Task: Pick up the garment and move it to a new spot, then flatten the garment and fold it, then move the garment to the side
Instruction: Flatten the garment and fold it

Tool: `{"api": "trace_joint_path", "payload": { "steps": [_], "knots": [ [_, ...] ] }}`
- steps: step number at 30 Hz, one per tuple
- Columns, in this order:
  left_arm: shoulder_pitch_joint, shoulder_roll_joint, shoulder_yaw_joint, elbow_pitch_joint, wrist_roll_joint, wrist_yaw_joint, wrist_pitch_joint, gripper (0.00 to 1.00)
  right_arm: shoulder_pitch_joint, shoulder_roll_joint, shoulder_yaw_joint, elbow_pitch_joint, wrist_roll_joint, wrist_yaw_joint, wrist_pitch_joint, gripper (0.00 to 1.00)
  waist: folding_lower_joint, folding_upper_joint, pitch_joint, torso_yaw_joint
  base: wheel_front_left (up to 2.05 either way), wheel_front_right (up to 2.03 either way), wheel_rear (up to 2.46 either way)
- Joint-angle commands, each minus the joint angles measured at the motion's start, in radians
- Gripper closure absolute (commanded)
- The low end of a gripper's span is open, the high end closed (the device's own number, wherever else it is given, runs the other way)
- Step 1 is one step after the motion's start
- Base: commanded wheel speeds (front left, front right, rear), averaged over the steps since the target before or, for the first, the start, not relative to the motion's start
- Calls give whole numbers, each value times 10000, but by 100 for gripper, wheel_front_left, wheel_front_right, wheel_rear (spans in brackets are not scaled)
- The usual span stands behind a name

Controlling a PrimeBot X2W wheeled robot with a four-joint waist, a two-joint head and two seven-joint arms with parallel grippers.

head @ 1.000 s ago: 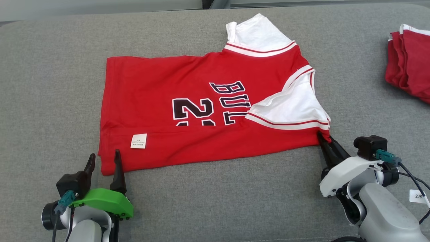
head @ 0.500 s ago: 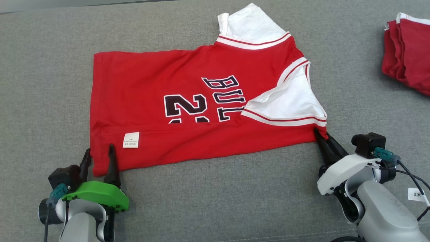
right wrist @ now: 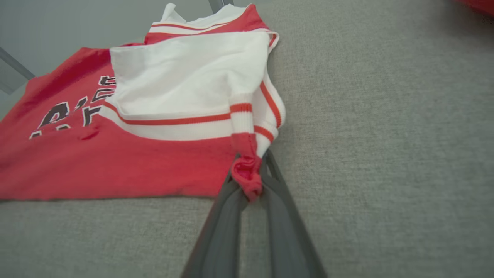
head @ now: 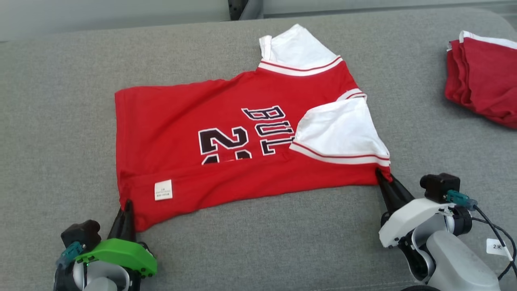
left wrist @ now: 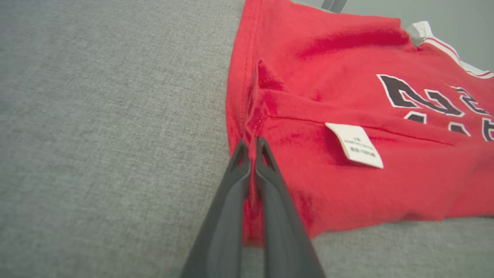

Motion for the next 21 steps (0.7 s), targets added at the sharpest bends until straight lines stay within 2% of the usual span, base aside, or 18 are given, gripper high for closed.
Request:
{"api": "trace_joint_path", "payload": {
  "steps": [1,8,17,18,19,20,21],
  "knots": [
    [228,143,-37,73,-137,-22,7,100,261,-6,12,84,107,-20,4,100,0,0,-641,-44,0,0,0],
    [958,583,-321,529,-356,-3,7,100,1150,16,234,291,355,-20,2,100,0,0,-2007,-52,0,0,0],
    [1249,791,-590,1327,-434,-1,5,100,2079,-237,598,149,846,-20,2,100,0,0,-2317,-55,0,0,0],
    [1249,791,-620,1408,-434,-1,5,79,2126,-266,617,190,865,-20,2,100,0,0,-2280,-68,0,0,0],
    [1236,777,-616,1447,-454,-1,5,17,2156,-285,627,262,882,-21,2,78,0,0,-2233,-80,0,0,0],
    [1224,744,-584,1495,-438,-1,7,0,2151,-291,606,329,903,-21,2,0,0,0,-2184,-90,0,0,0],
    [1200,710,-543,1510,-383,-1,7,0,2100,-282,596,347,893,-20,2,0,0,0,-2121,-98,0,0,0]
  ]
}}
